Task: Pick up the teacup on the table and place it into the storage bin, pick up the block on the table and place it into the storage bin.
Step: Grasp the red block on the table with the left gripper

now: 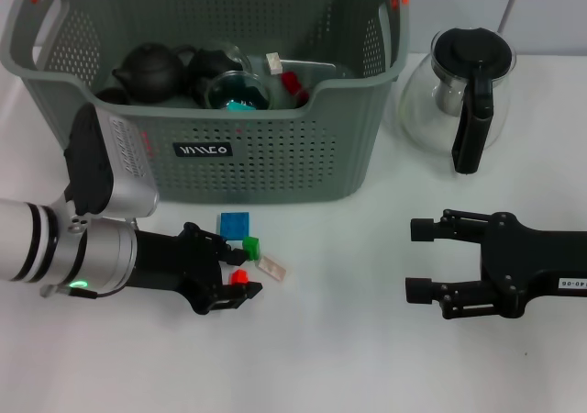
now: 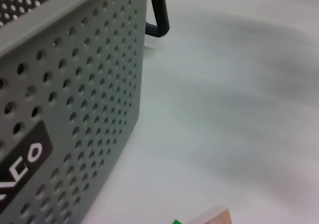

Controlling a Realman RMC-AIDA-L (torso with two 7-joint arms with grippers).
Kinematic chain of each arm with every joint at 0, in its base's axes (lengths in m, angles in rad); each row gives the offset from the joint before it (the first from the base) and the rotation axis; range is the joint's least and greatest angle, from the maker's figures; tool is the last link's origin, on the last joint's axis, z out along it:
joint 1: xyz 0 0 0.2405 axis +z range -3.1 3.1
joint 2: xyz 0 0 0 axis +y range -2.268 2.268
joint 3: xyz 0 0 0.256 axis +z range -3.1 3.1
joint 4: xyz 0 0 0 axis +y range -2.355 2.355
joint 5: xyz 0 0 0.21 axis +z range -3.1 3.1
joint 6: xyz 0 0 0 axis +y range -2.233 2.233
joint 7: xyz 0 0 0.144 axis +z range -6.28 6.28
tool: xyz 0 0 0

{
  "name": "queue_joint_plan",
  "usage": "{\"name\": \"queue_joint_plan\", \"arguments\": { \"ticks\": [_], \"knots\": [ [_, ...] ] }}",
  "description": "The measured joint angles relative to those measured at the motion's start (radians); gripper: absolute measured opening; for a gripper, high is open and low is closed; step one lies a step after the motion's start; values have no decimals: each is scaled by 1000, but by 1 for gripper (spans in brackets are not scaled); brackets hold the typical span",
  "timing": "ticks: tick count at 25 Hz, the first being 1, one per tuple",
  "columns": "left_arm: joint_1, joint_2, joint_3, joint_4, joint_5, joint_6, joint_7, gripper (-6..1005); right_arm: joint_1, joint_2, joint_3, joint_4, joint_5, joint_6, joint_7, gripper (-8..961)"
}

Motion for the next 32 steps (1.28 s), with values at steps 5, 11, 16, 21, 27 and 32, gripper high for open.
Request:
{"name": "queue_joint_plan", "arguments": {
  "ticks": [5,11,16,21,27,32],
  "knots": [
    [-3,1,2,10,1,-2,0,456,0,0,0,0,-1,4,0,915],
    [1,4,2,10,1,5,0,456,-2,0,0,0,-2,6,0,914],
    [12,5,2,5,3,19,-4,456,-7,0,0,0,-1,6,0,913],
    [15,5,2,6,3,21,-6,455,-7,-1,0,0,0,6,0,912],
    [15,2,-4,9,3,7,-6,453,-6,-1,0,0,0,6,0,914],
    [15,2,-6,9,3,-3,-7,451,-7,-1,0,0,0,6,0,915]
  ]
}}
